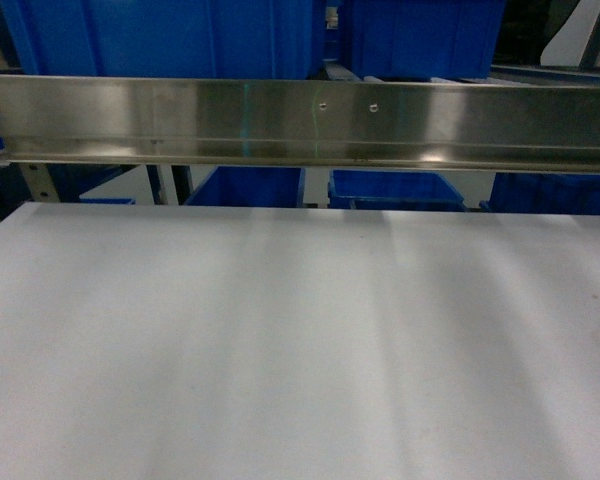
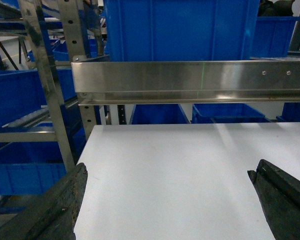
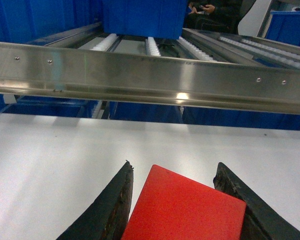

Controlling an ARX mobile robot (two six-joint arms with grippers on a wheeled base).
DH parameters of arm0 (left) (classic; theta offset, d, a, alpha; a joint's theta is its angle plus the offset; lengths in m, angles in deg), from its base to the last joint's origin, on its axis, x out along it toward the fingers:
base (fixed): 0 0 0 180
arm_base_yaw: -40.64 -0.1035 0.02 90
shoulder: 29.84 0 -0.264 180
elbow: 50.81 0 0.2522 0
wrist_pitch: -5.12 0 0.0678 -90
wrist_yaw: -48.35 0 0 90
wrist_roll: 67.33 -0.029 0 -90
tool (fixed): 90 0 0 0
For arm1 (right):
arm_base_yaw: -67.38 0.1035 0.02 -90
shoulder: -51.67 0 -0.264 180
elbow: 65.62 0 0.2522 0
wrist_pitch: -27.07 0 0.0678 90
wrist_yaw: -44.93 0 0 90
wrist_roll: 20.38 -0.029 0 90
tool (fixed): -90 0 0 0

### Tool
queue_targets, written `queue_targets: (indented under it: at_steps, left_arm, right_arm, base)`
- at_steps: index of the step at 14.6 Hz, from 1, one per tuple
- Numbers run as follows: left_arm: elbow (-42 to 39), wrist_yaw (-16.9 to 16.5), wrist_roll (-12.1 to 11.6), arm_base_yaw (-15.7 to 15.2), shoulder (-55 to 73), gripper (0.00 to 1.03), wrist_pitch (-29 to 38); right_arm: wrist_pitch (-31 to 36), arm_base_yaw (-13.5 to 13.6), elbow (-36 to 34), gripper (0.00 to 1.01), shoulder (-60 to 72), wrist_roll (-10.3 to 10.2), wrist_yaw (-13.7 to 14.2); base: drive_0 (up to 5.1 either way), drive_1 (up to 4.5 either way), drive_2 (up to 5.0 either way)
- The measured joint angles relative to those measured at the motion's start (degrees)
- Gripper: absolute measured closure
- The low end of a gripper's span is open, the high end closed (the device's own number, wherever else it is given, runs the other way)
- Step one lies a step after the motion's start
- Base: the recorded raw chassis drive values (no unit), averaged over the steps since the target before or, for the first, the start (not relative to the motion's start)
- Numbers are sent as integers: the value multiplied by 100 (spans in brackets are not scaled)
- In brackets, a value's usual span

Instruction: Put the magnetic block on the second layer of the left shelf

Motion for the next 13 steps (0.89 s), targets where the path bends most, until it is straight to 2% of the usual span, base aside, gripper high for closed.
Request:
queue_targets:
  at_steps: [13]
  left_arm:
    - [0, 0, 0, 0, 0, 5, -7]
  right_arm:
    - [-17, 0, -7, 59, 7, 0, -7]
  base:
    - [-500, 246, 246]
